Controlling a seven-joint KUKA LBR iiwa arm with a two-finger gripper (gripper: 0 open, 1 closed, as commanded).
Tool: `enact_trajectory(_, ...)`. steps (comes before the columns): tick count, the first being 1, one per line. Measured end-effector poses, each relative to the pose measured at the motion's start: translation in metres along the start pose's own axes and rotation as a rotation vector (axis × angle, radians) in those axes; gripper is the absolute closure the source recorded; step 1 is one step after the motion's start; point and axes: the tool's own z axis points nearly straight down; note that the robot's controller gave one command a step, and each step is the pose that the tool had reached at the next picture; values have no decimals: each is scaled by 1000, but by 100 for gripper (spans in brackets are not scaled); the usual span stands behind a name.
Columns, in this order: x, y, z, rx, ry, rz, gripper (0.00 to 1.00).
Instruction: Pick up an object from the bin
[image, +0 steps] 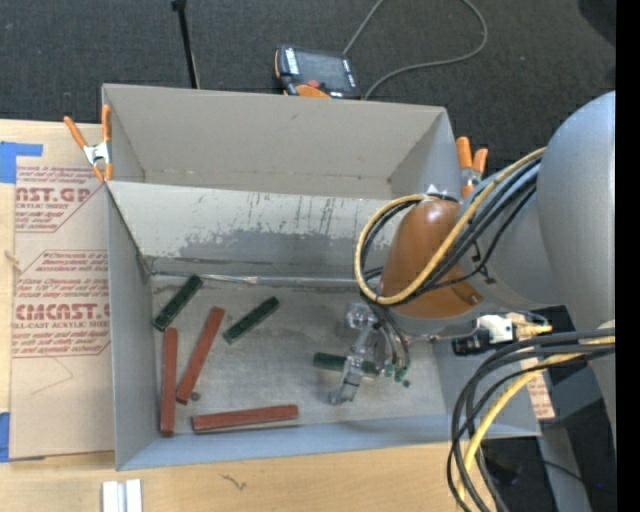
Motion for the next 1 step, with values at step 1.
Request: enact_trajectory(1,24,7,-32,-1,-3,114,0)
